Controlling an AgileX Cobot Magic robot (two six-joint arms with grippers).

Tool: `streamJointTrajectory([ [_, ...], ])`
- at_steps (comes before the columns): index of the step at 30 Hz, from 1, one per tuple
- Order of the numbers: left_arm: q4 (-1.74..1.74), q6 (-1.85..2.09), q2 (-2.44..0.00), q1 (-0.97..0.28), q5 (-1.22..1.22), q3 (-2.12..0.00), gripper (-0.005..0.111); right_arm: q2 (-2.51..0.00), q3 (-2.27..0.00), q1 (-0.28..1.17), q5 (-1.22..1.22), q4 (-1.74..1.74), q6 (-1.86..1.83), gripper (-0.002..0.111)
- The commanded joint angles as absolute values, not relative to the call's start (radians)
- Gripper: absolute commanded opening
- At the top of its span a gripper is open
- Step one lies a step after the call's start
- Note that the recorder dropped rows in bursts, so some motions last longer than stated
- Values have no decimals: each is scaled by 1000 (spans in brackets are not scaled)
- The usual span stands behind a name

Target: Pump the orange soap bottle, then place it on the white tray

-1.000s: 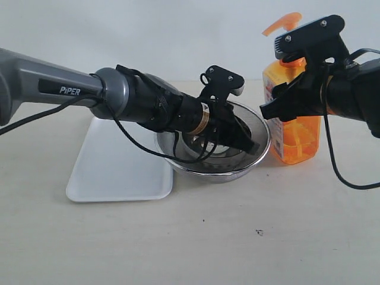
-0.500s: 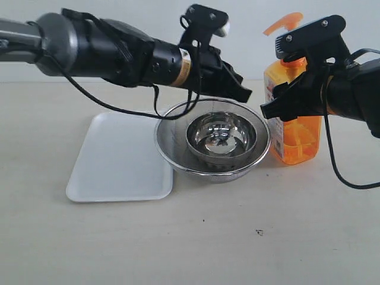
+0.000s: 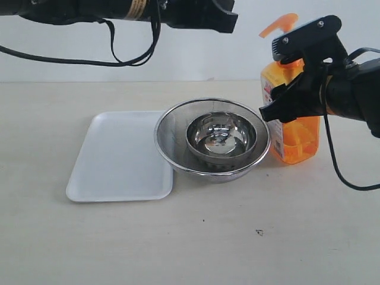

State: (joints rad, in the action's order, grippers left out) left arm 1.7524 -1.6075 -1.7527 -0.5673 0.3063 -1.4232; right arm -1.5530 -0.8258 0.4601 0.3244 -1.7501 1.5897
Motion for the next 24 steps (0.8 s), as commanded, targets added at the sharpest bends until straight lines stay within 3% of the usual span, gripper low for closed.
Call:
streamJointTrajectory([
  [1, 1744, -1606, -1734, -580, 363, -1420, 5, -1594, -815, 459, 270, -1744, 1509, 0],
  [13, 1744, -1562, -1801, -681, 265, -1496, 5, -1604, -820, 459, 269, -1744, 1489, 0],
  [24, 1744, -1578, -1875, -681, 232, -1592, 5, -1604, -820, 459, 268, -1744, 1489, 0],
])
